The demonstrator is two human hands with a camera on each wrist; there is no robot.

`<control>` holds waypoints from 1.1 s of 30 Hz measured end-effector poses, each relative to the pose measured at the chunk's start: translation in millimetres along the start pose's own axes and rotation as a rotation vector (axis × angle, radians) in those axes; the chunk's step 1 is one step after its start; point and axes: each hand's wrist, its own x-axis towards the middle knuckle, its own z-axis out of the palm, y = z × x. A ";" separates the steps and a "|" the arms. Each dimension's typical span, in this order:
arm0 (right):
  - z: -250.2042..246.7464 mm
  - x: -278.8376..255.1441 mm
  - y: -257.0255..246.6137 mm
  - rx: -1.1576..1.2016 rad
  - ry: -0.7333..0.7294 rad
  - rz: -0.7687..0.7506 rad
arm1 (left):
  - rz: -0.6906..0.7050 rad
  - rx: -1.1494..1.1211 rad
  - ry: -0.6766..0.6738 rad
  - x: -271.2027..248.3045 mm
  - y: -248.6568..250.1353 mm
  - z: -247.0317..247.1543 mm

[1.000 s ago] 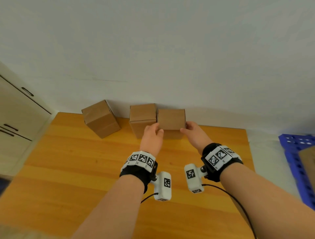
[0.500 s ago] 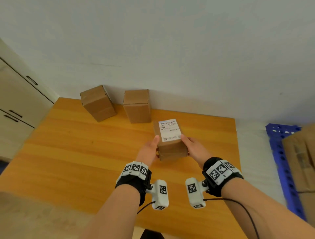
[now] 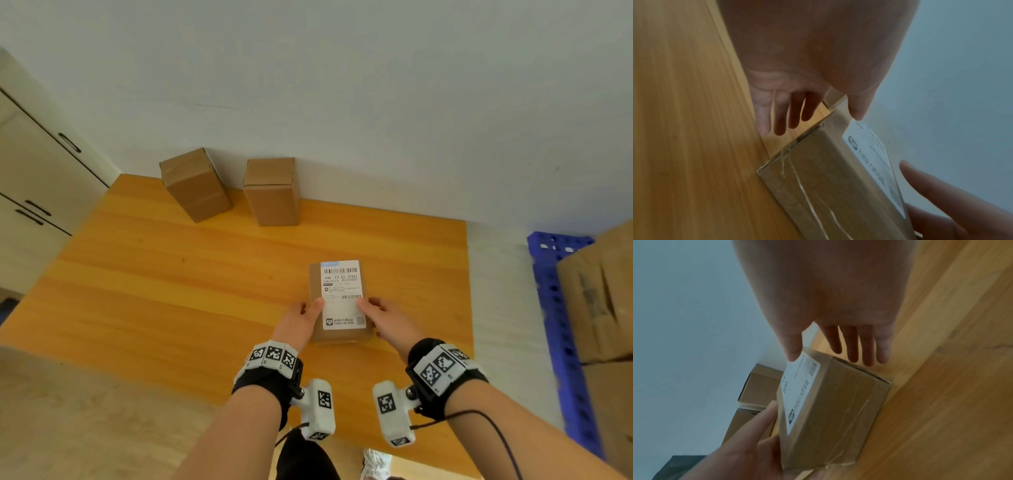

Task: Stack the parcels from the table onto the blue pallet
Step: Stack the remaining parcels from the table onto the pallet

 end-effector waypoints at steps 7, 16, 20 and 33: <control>-2.3 -8.8 2.8 -0.033 -0.006 -0.047 | 0.042 -0.082 0.034 -11.7 8.3 13.0; -51.8 -52.7 -15.8 0.074 0.116 -0.213 | 0.182 -0.223 0.173 -58.4 54.8 23.3; -78.1 -80.1 -33.4 0.089 0.173 -0.319 | 0.272 -0.297 0.198 -81.8 82.9 23.5; -129.9 -201.2 -65.8 0.139 0.507 -0.521 | 0.642 -0.366 0.098 -148.1 165.2 29.8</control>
